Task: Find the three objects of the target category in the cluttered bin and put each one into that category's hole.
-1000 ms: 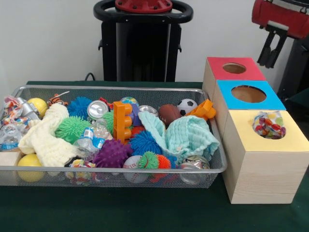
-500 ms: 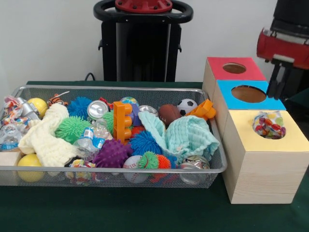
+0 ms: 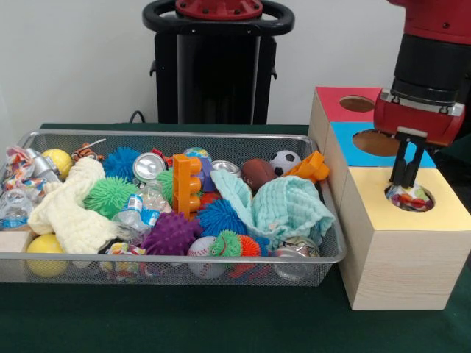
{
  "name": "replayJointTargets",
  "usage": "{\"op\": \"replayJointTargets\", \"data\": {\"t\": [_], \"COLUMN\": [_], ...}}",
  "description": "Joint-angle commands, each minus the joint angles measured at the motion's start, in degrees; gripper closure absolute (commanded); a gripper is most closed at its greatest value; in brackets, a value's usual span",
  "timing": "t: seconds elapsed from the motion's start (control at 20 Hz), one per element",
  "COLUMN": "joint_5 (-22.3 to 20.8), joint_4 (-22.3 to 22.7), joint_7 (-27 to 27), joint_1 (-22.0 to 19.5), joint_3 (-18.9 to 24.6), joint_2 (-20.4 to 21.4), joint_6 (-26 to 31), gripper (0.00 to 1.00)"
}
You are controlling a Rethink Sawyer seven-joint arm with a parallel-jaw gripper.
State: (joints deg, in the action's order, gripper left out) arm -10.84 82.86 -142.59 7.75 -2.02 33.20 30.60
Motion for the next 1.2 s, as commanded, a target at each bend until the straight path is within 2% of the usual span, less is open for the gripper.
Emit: {"op": "replayJointTargets", "data": {"t": [0.05, 0.3, 0.5, 0.6, 0.7, 0.8, 0.95, 1.2], "joint_5": [-3.35, -4.32, -4.89, -6.34, -7.69, -6.92, -6.04, -5.9], "joint_4": [4.4, -0.66, -4.97, -6.92, -8.89, -8.17, -6.08, -2.87], "joint_7": [4.01, 1.29, 1.07, -0.61, 0.35, 0.72, 4.8, 5.17], "joint_1": [-0.74, 3.1, 5.09, 7.63, 9.01, 8.38, 4.25, 1.67], "joint_3": [3.99, 1.01, -0.75, -3.77, -5.53, -5.62, -2.69, -0.96], "joint_2": [-5.17, -8.68, -11.5, -13.39, -14.56, -14.26, -13.24, -12.68], "joint_6": [2.96, 5.38, 7.23, 6.46, 7.97, 8.05, 6.74, 2.56], "gripper": [1.0, 1.0, 1.0, 1.0, 1.0, 1.0, 1.0, 1.0]}}
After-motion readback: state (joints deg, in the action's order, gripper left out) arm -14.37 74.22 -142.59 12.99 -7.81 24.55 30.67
